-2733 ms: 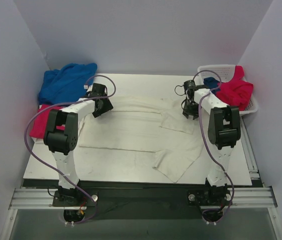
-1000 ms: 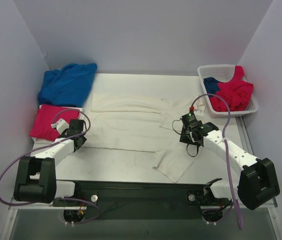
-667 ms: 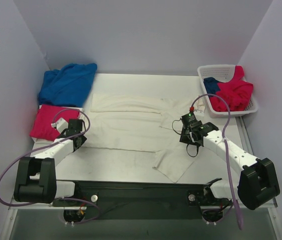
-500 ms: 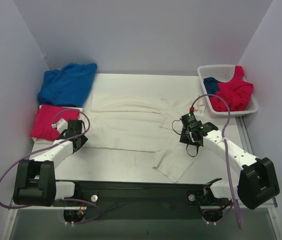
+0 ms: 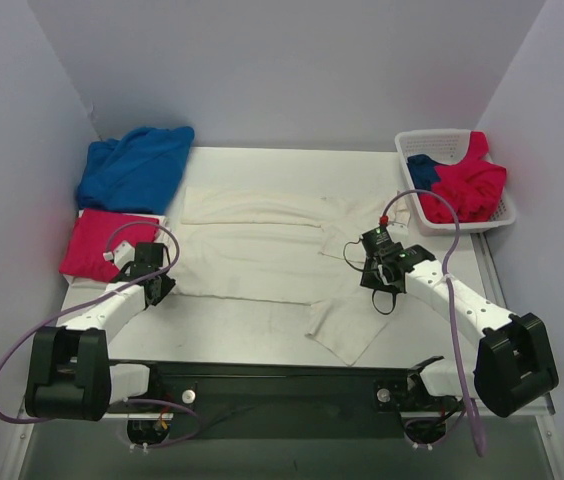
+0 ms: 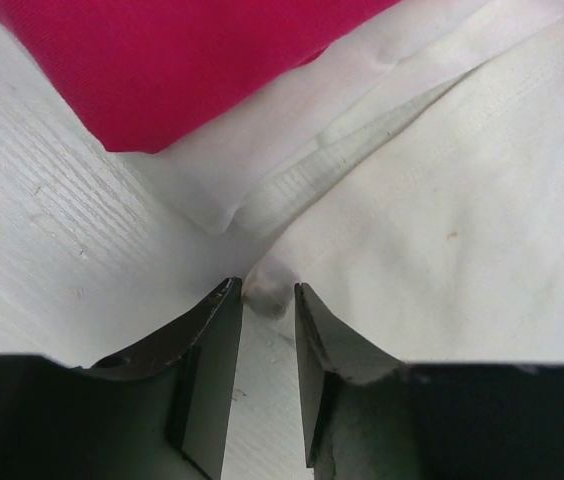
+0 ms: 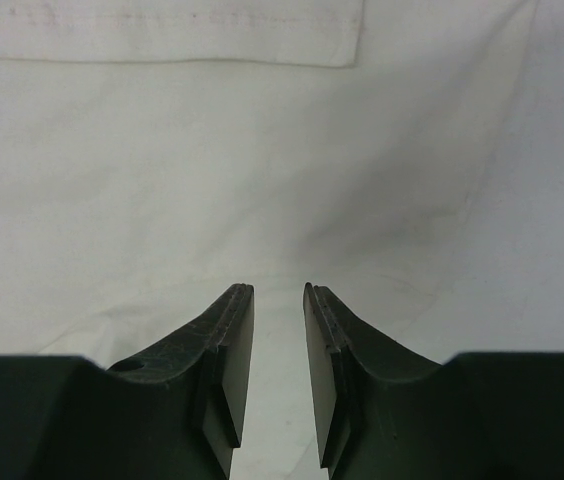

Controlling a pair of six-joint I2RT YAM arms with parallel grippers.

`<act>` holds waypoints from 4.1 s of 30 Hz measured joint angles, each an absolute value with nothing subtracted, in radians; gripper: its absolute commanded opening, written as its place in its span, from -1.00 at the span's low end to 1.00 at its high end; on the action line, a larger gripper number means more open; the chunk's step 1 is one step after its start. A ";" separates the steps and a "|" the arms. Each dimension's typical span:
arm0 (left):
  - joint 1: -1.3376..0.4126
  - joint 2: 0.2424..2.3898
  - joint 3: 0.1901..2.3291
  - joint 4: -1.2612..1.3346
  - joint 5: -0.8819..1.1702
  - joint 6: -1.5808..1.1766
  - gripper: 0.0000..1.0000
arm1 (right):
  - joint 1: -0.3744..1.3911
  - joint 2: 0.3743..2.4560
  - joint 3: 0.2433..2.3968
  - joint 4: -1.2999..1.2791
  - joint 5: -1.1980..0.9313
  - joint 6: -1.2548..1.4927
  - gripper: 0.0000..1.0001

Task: Fold and stack the t-shirts
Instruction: Grap the side of the flattened tshirt closest away from the robot with both arms

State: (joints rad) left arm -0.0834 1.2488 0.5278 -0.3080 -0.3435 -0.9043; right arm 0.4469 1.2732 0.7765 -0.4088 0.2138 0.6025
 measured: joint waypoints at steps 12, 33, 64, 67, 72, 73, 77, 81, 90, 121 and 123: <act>-0.083 1.262 0.533 -0.317 -0.350 -0.906 -0.84 | 0.447 1.272 0.769 -0.412 0.222 0.603 -0.44; -0.093 1.235 0.520 -0.317 -0.287 -0.880 -1.00 | 0.760 1.115 0.547 -0.558 0.196 0.844 -0.20; -0.114 1.235 0.520 -0.316 -0.291 -0.879 -1.00 | 1.150 1.133 0.499 -0.616 0.294 1.182 -0.21; -0.116 1.235 0.520 -0.316 -0.291 -0.879 -1.00 | 1.184 1.133 0.499 -0.639 0.311 1.208 -0.26; -0.117 1.235 0.520 -0.316 -0.292 -0.879 -1.00 | 1.248 1.134 0.499 -0.661 0.338 1.249 -0.30; -0.117 1.235 0.520 -0.316 -0.292 -0.879 -1.00 | 1.253 1.136 0.498 -0.661 0.342 1.256 -0.30; -0.117 1.235 0.520 -0.316 -0.292 -0.879 -1.00 | 1.259 1.142 0.497 -0.656 0.354 1.262 -0.31; -0.117 1.235 0.520 -0.316 -0.291 -0.878 -1.00 | 1.266 1.142 0.497 -0.654 0.370 1.260 -0.30; -0.117 1.235 0.520 -0.316 -0.291 -0.875 -1.00 | 1.278 1.098 0.497 -0.646 0.420 1.259 -0.30; -0.117 1.236 0.520 -0.315 -0.290 -0.870 -1.00 | 1.138 1.026 0.414 -0.534 0.304 1.215 -1.00; -0.117 1.236 0.520 -0.316 -0.291 -0.870 -1.00 | 1.139 1.032 0.419 -0.539 0.304 1.214 -1.00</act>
